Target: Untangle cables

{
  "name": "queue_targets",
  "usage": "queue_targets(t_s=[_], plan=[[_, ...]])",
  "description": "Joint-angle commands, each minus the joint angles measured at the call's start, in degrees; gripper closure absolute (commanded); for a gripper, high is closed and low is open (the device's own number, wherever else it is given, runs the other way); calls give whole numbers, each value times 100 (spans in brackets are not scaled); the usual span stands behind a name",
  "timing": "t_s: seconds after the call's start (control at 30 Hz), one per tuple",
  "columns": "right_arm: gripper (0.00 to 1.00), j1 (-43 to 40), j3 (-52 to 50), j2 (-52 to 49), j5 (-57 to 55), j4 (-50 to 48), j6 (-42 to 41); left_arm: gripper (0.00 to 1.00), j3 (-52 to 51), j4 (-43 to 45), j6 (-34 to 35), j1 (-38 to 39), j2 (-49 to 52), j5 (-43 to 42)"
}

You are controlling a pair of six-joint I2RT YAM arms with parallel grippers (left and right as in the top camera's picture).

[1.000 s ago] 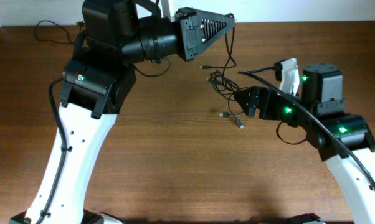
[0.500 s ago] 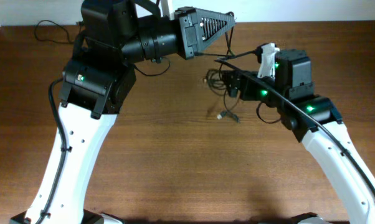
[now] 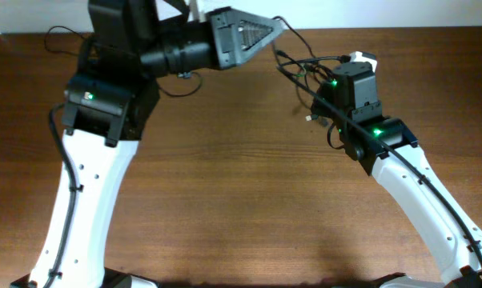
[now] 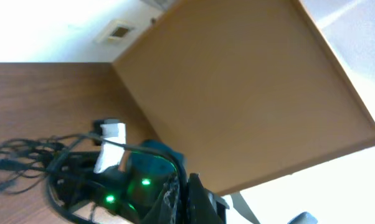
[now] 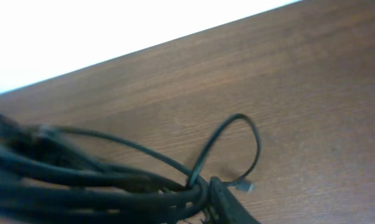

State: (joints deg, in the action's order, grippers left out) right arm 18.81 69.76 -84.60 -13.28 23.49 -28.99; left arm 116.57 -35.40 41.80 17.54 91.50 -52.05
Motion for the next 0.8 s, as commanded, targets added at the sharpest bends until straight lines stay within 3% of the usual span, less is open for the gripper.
queue_targets(t_s=[0.0,0.1,0.17,0.23,0.33,0.47,0.57,0.73,0.77], plan=[[96,20,57,109,-212,68,-48,100,48,-643,-190,-356,-13,474],[96,0,57,492,-201,267,-46,100,48,-1434,-466,-619,-13,1615],[96,-66,57,780,-149,485,-46,100,48,-2057,-459,-761,-13,3108],[96,-164,57,1172,570,719,68,100,48,-2583,-455,-756,-11,5047],[96,-168,57,1504,1869,787,498,100,48,-2970,-455,-758,55,6284],[96,-168,57,1578,2798,933,501,85,48,-3359,-459,-758,240,6008],[96,-168,57,1580,2964,1121,299,74,48,-3416,-1209,-754,468,5322],[96,-168,57,1580,3473,1141,-24,31,48,-3657,-1311,-748,876,5261],[96,-168,57,1578,3475,1172,-24,27,48,-3696,-1471,-748,922,5073]])
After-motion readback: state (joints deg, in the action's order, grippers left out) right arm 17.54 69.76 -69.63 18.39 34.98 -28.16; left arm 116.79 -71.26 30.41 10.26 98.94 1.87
